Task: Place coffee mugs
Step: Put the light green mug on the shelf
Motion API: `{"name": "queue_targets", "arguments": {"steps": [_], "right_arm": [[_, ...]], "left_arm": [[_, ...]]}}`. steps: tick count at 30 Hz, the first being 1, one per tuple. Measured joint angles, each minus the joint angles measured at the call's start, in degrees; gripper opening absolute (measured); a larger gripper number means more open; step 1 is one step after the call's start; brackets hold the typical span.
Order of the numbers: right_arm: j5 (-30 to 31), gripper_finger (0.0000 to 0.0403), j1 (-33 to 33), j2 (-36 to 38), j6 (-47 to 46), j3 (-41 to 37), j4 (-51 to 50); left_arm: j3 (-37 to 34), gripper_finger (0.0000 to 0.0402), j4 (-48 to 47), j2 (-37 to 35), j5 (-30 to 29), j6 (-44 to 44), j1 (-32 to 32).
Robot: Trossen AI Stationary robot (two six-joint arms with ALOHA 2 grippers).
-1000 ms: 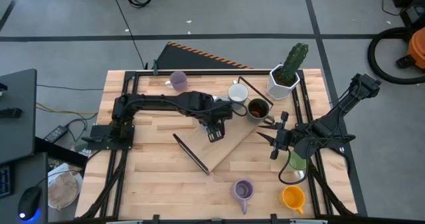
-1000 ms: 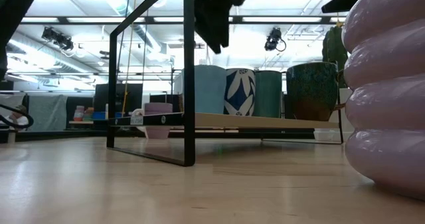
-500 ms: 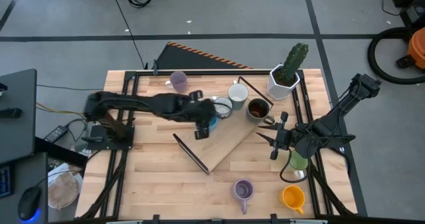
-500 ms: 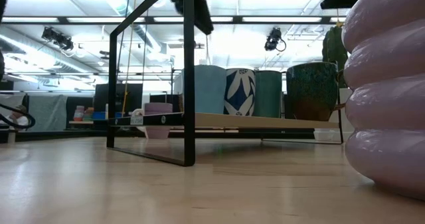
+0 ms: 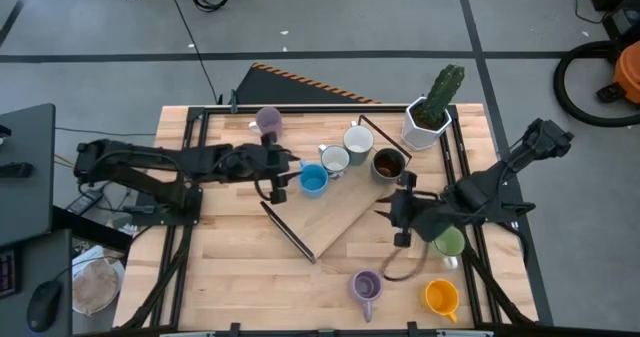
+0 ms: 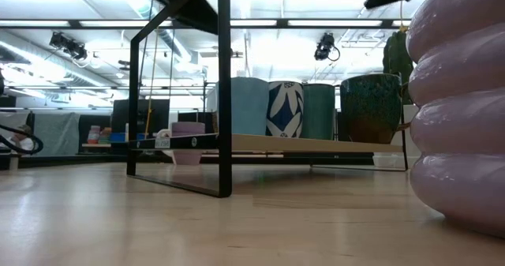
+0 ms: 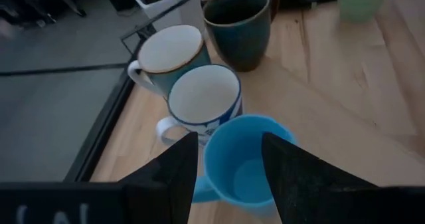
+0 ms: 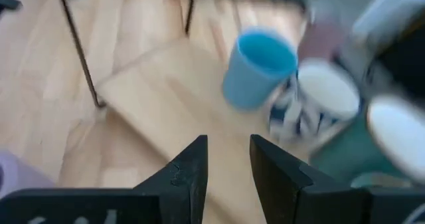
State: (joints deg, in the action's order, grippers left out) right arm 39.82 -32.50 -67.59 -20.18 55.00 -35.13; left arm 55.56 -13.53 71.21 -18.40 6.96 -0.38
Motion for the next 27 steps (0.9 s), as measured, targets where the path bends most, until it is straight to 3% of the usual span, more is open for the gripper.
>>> {"name": "queue_targets", "arguments": {"steps": [5,13,19,27], "right_arm": [[-9.8,0.0118,2.8,-6.3,-18.0,10.5,-19.1],[-24.3,0.0118,3.4,-12.9,-39.4,22.5,-36.6],[-35.0,0.0128,2.7,-12.9,-51.4,20.8,-46.5],[-47.0,0.0158,-3.7,-10.4,-71.5,13.3,-39.2]], "left_arm": [[-6.6,0.0172,4.5,-4.7,0.0,2.0,1.3],[-11.6,0.0172,7.3,-10.9,3.0,5.7,4.0],[-12.1,0.0172,7.4,-12.3,3.5,5.7,4.5],[-12.1,0.0172,7.4,-12.3,2.5,5.4,4.5]]}}
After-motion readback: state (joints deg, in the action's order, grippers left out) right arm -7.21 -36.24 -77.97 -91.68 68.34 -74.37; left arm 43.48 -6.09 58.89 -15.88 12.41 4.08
